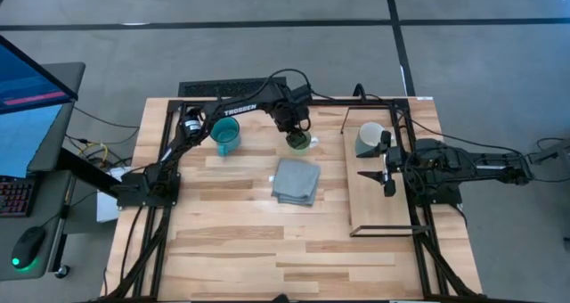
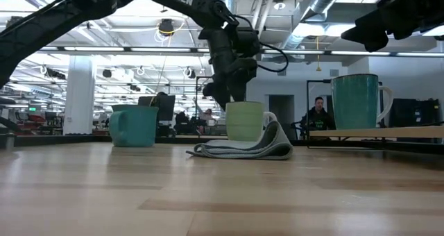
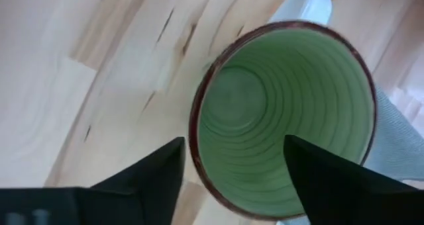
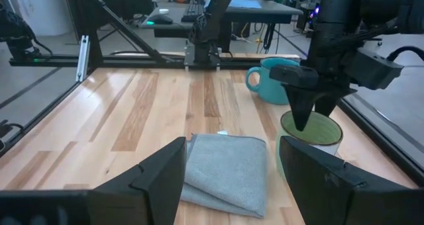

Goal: Stack small to large cups/mugs on shelf
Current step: Put the green mug on the shelf

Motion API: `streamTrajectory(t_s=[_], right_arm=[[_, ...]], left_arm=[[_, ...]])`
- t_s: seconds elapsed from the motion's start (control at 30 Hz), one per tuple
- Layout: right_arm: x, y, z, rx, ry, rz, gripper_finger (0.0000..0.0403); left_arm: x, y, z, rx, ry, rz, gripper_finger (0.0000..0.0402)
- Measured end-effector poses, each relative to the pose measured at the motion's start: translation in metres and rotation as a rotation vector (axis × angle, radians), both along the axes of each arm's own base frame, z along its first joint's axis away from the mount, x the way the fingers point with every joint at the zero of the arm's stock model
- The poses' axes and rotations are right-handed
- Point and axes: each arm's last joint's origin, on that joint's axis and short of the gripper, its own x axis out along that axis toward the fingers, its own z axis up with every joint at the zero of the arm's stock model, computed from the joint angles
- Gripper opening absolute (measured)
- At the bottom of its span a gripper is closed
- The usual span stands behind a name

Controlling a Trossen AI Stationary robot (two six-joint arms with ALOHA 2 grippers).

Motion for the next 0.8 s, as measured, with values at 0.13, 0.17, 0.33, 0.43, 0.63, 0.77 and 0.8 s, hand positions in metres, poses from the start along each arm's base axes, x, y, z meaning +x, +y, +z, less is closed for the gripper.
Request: streamTrajectory(t_s=[0.13,0.17,0.33,0.43,0.63,0.77,0.8], right_arm=[[0.0,0.0,0.0,0.0,0.001,0.0,0.0265],[0.0,0.0,0.0,0.0,0.001,0.0,0.0265],[0.0,0.0,0.0,0.0,0.001,0.0,0.0265],[0.0,0.0,0.0,0.0,0.001,0.0,0.0265],[0.0,0.0,0.0,0.026,0.001,-0.005,0.0265],[0.0,0.0,0.0,0.052,0.0,-0.01,0.0265],[0.0,0.0,0.0,0.056,-0.002,-0.01,0.0265]], left_arm=[[-0.005,0.0,0.006,-0.008,0.011,0.009,0.0274],[-0.007,-0.001,0.009,-0.006,0.014,0.01,0.0278],[-0.016,-0.003,0.038,0.023,-0.045,0.014,0.0281],[-0.025,-0.006,0.061,0.058,-0.093,0.017,0.0281],[-0.047,-0.02,0.121,0.208,-0.237,0.007,0.0281],[-0.062,-0.038,0.163,0.331,-0.376,-0.025,0.0281],[-0.066,-0.044,0.172,0.356,-0.402,-0.039,0.0281]])
